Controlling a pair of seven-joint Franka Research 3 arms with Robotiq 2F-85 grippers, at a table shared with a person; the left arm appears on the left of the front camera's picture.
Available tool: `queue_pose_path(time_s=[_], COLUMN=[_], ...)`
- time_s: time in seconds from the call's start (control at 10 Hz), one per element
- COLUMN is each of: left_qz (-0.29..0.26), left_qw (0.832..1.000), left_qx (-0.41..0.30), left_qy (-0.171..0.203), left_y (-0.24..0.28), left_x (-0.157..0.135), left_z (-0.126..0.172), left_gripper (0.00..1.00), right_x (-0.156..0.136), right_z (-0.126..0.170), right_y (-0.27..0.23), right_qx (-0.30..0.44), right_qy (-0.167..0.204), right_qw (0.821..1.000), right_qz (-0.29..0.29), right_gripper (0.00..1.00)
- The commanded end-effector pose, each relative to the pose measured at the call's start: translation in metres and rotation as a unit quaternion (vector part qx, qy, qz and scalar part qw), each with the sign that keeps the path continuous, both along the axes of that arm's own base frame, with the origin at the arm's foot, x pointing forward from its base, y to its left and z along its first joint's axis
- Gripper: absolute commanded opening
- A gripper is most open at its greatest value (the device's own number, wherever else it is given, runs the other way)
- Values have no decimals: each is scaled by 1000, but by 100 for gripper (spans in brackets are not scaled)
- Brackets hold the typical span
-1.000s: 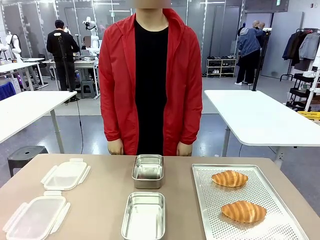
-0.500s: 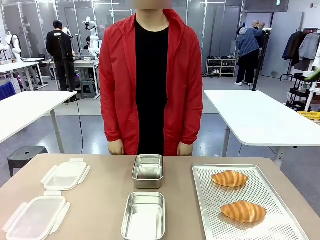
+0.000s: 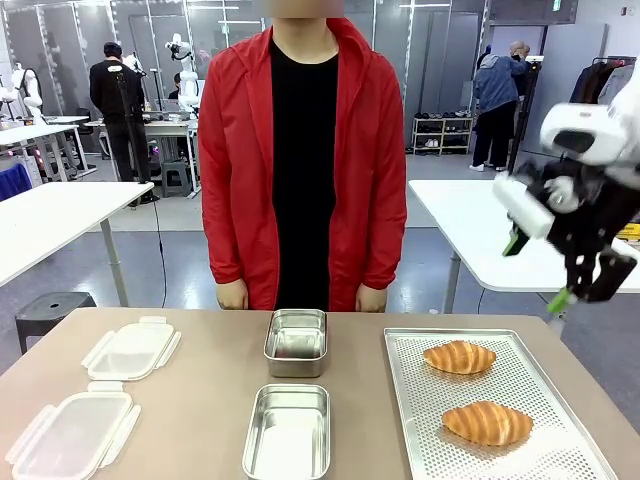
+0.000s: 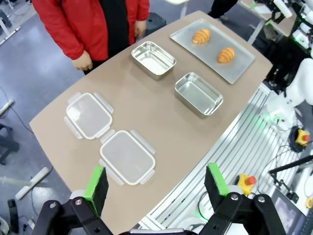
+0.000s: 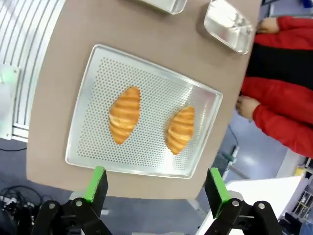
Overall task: Place the bread into the airtight container.
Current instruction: Pick up a Butter Roll and place it into an empty Airtight Container.
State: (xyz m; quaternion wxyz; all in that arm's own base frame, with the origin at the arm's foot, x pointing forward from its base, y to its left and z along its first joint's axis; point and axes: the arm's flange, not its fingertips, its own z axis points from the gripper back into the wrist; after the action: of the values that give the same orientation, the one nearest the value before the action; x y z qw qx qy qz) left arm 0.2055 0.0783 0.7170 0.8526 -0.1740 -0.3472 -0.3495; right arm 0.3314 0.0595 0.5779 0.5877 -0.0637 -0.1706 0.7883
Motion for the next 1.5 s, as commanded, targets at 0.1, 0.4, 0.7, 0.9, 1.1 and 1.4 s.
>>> queue_pose_path(time_s=[0.1,0.4,0.7,0.9,1.1,1.4], left_qz=[1,1,1,1,1,1], left_qw=[1000,1000,1000,1000,1000,1000], left_qx=[1,1,1,1,1,1], left_qy=[1,1,1,1,1,1], left_y=[0,0,0,0,0,0], left_x=[2,2,2,2,2,2], left_z=[3,3,3,3,3,3], left_gripper=[100,100,100,100,100,100], right_x=[4,5,12,17,20,28], right_z=[-61,-118,-153,-173,-191,-215], right_y=[7,16,13,10,11,13], right_qx=[-10,-27,-32,-37,-38,-33], right_qy=[26,64,100,107,112,116], right_qw=[998,993,987,984,983,980], right_qz=[-58,-93,-122,-138,-143,-161], right_gripper=[100,100,100,100,100,100])
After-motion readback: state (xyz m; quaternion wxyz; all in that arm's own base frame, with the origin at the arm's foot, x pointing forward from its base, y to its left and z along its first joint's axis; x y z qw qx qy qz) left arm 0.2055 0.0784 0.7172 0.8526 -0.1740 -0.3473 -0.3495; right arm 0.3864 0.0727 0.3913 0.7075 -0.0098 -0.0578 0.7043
